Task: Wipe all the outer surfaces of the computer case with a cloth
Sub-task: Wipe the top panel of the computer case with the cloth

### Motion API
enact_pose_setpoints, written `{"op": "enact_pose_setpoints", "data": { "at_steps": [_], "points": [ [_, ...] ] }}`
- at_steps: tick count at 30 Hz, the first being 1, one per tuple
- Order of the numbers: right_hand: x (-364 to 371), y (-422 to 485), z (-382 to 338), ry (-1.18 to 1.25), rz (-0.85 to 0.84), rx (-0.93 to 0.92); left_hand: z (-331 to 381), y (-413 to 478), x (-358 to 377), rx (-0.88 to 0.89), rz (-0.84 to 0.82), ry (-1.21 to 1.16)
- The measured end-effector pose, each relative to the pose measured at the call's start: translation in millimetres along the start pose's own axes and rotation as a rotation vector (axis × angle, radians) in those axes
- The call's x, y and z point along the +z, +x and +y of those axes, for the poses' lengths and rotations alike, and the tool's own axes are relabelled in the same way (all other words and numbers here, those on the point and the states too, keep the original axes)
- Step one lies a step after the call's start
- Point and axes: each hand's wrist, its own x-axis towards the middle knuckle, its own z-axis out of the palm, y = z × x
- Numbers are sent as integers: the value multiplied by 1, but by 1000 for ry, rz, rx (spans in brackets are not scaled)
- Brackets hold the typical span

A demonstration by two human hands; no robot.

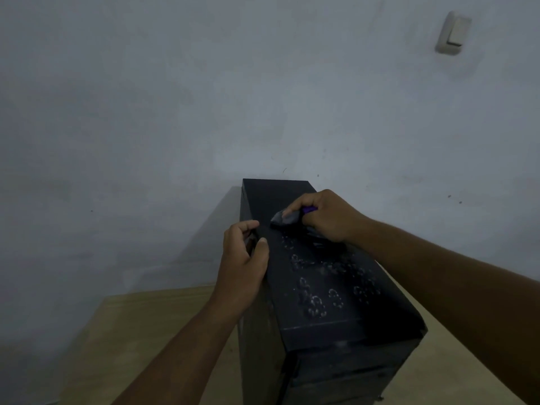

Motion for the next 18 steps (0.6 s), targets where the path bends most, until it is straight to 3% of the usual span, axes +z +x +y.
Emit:
{"op": "enact_pose_setpoints", "data": {
  "at_steps": [7,18],
  "points": [
    [18,19,-12,-195,73,-28,2,0,2,-31,-2,-64],
    [7,-11,4,-265,-55,-212,-1,0,6,-22,56,-96]
  ]
}}
